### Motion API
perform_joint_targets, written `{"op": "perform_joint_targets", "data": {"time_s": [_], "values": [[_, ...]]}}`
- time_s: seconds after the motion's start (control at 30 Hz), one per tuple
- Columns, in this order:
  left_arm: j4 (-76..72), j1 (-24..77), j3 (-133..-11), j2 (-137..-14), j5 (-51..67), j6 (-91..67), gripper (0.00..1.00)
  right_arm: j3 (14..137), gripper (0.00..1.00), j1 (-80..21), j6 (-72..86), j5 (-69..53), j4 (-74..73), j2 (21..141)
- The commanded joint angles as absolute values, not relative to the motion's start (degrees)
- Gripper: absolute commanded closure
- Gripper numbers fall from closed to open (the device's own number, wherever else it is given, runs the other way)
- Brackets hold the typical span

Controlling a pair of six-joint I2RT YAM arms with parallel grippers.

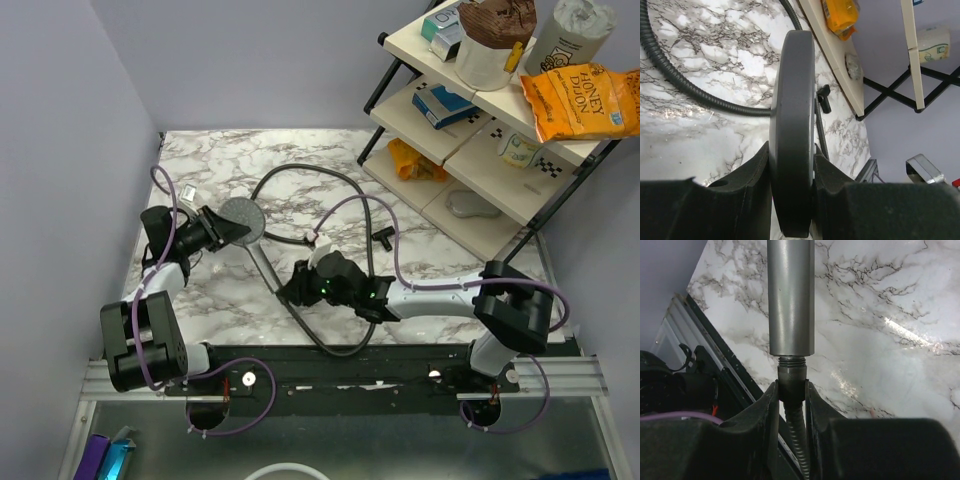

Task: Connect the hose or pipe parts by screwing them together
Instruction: Install the bathroom fixture on the pipeline.

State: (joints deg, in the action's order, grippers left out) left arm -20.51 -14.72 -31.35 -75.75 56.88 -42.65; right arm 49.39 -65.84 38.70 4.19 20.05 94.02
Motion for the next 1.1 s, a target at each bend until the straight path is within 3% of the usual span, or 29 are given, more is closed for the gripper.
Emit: {"op": "perform_joint_targets", "data": {"time_s": [0.0, 0.03, 0.13, 0.17, 0.37, 0.6, 0.83, 1.07], "values": [[-12.04, -13.97, -27.42, -75.50, 73.03, -41.22, 1.00, 53.88, 0.59, -61.96, 41.75, 14.24, 42.11, 88.50], [-12.48, -14.32, -27.33, -75.67, 73.21, -41.74, 1.00, 53.79, 0.47, -61.96, 42.10, 14.24, 41.58, 88.77], [-13.01, -15.64, -27.25, -76.37, 73.48, -42.10, 1.00, 54.23, 0.33, -61.26, 43.42, 13.89, 38.59, 89.47], [-12.92, -15.82, -27.16, -76.55, 73.56, -42.19, 1.00, 54.23, 0.32, -61.09, 43.42, 13.89, 38.24, 89.47], [-11.34, -17.83, -27.60, -76.11, 72.16, -41.05, 1.00, 53.96, 0.30, -60.82, 38.86, 14.60, 29.82, 83.95], [-5.80, -21.88, -29.27, -72.95, 67.15, -35.94, 1.00, 57.56, 0.30, -62.57, 28.41, 10.20, 1.19, 80.07], [-15.19, -21.98, -28.39, -71.73, 60.92, -44.81, 1.00, 70.82, 0.30, -72.15, 20.31, 17.74, -21.42, 89.01], [-10.20, -21.71, -30.15, -69.52, 56.86, -45.26, 1.00, 80.50, 0.30, -78.65, 17.76, 26.01, -28.12, 96.58]]}}
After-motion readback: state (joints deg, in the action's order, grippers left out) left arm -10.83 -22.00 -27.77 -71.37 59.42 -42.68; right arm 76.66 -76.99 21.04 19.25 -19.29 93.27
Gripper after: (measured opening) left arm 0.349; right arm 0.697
